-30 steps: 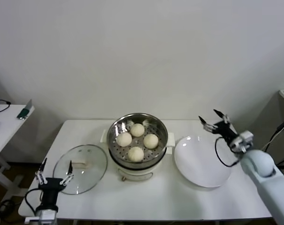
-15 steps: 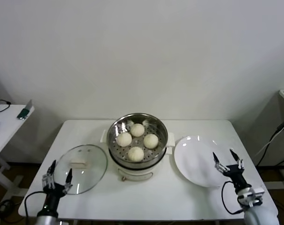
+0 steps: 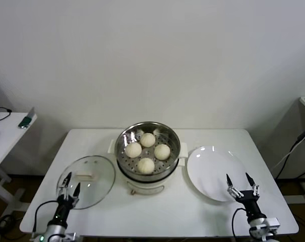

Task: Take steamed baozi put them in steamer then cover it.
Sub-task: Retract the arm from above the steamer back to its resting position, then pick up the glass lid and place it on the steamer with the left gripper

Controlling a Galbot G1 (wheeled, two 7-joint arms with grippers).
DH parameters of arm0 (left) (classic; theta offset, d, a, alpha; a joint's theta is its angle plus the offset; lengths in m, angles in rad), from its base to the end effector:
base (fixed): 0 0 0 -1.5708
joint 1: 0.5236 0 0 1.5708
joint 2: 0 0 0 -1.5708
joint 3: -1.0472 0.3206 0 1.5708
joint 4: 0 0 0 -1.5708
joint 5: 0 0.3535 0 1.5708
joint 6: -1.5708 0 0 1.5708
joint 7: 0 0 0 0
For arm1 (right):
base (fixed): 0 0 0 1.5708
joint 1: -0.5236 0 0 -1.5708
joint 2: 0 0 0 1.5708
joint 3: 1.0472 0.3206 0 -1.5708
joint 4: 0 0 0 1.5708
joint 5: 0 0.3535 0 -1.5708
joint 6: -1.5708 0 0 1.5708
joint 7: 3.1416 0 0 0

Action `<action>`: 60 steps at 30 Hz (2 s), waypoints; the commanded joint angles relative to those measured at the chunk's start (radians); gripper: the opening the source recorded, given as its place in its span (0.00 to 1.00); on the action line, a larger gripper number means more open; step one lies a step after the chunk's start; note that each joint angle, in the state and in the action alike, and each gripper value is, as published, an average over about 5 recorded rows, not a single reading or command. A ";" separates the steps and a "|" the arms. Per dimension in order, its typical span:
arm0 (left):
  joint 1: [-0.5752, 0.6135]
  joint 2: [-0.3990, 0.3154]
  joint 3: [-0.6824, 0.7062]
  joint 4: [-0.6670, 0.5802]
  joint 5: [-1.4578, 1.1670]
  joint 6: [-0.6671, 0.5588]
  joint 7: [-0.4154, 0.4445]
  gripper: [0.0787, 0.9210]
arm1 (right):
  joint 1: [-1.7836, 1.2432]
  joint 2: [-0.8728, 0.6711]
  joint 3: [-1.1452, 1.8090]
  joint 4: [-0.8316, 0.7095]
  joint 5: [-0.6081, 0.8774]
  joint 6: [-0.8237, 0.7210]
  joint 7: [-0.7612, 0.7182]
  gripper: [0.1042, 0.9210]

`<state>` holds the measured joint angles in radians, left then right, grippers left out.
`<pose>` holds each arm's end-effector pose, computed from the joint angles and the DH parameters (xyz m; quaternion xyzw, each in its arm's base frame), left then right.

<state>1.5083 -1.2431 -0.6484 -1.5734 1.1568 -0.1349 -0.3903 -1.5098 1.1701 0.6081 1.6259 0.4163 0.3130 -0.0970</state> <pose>0.1858 0.1446 -0.4144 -0.0004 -0.7359 -0.6770 0.0120 0.1962 -0.1449 -0.3947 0.0202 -0.9993 0.0028 0.0329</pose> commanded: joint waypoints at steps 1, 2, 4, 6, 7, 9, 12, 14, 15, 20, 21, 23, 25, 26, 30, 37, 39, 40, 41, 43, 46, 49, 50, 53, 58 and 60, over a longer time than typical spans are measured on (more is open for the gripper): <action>-0.117 0.008 0.014 0.132 0.090 0.015 -0.011 0.88 | -0.029 0.051 0.018 0.015 -0.027 0.017 0.006 0.88; -0.129 0.006 0.017 0.139 0.091 0.020 -0.009 0.88 | -0.030 0.053 0.020 0.017 -0.028 0.017 0.007 0.88; -0.157 0.002 0.024 0.155 0.094 0.029 -0.005 0.88 | -0.032 0.056 0.023 0.021 -0.031 0.017 0.008 0.88; -0.186 -0.001 0.030 0.175 0.099 0.036 -0.004 0.88 | -0.034 0.059 0.026 0.025 -0.033 0.017 0.008 0.88; -0.201 -0.002 0.032 0.184 0.102 0.040 -0.004 0.88 | -0.034 0.060 0.028 0.027 -0.033 0.017 0.009 0.88; -0.226 -0.001 0.035 0.202 0.109 0.046 -0.002 0.88 | -0.036 0.064 0.031 0.030 -0.036 0.018 0.010 0.88; -0.254 0.001 0.041 0.223 0.113 0.060 0.001 0.88 | -0.037 0.070 0.033 0.031 -0.041 0.018 0.011 0.88; -0.263 0.002 0.046 0.231 0.112 0.074 0.004 0.86 | -0.036 0.075 0.033 0.031 -0.042 0.019 0.012 0.88; -0.265 0.003 0.048 0.234 0.112 0.079 0.009 0.85 | -0.035 0.077 0.033 0.031 -0.043 0.019 0.013 0.88; -0.262 0.000 0.056 0.245 0.123 0.084 0.024 0.68 | -0.026 0.087 0.030 0.029 -0.046 0.021 0.015 0.88; -0.259 -0.001 0.057 0.245 0.125 0.084 0.024 0.65 | -0.025 0.088 0.030 0.029 -0.046 0.020 0.015 0.88; -0.254 -0.002 0.058 0.241 0.129 0.084 0.023 0.58 | -0.021 0.090 0.029 0.029 -0.048 0.020 0.016 0.88; -0.250 -0.004 0.057 0.236 0.128 0.083 0.020 0.51 | -0.018 0.092 0.029 0.029 -0.049 0.018 0.017 0.88; -0.249 -0.004 0.056 0.233 0.127 0.083 0.017 0.48 | -0.017 0.093 0.029 0.029 -0.049 0.018 0.018 0.88; -0.247 -0.007 0.054 0.227 0.118 0.076 -0.006 0.34 | -0.014 0.093 0.030 0.033 -0.052 0.013 0.018 0.88; -0.220 0.004 0.054 0.149 0.066 0.082 -0.013 0.12 | -0.010 0.089 0.031 0.035 -0.054 0.008 0.017 0.88; -0.206 0.014 0.054 0.101 0.035 0.097 0.001 0.09 | -0.007 0.088 0.031 0.035 -0.054 0.007 0.017 0.88; -0.198 0.022 0.053 0.072 0.018 0.106 0.011 0.08 | -0.006 0.088 0.030 0.034 -0.054 0.006 0.018 0.88; -0.190 0.030 0.053 0.044 0.001 0.115 0.021 0.08 | -0.004 0.087 0.030 0.034 -0.055 0.005 0.018 0.88; -0.174 0.050 0.050 -0.013 -0.036 0.134 0.040 0.08 | -0.002 0.086 0.029 0.032 -0.058 0.003 0.020 0.88; -0.149 0.086 0.043 -0.107 -0.098 0.178 0.081 0.08 | 0.000 0.085 0.028 0.031 -0.069 -0.007 0.031 0.88; -0.126 0.131 0.032 -0.214 -0.148 0.253 0.158 0.08 | 0.000 0.085 0.028 0.031 -0.098 -0.026 0.053 0.88; -0.119 0.150 0.028 -0.253 -0.165 0.293 0.194 0.08 | 0.001 0.086 0.027 0.031 -0.107 -0.033 0.060 0.88; -0.106 0.209 0.020 -0.367 -0.213 0.426 0.305 0.08 | 0.003 0.087 0.024 0.031 -0.130 -0.051 0.075 0.88; -0.128 0.269 0.045 -0.521 -0.235 0.638 0.430 0.08 | 0.009 0.089 0.017 0.023 -0.150 -0.060 0.084 0.88; -0.150 0.274 0.081 -0.571 -0.223 0.710 0.470 0.08 | 0.012 0.091 0.016 0.019 -0.153 -0.058 0.084 0.88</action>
<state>1.3592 -1.0499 -0.5922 -1.9103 0.9993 0.3247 -0.0873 -1.5006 1.2591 0.6265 1.6505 0.2986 0.2737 -0.0328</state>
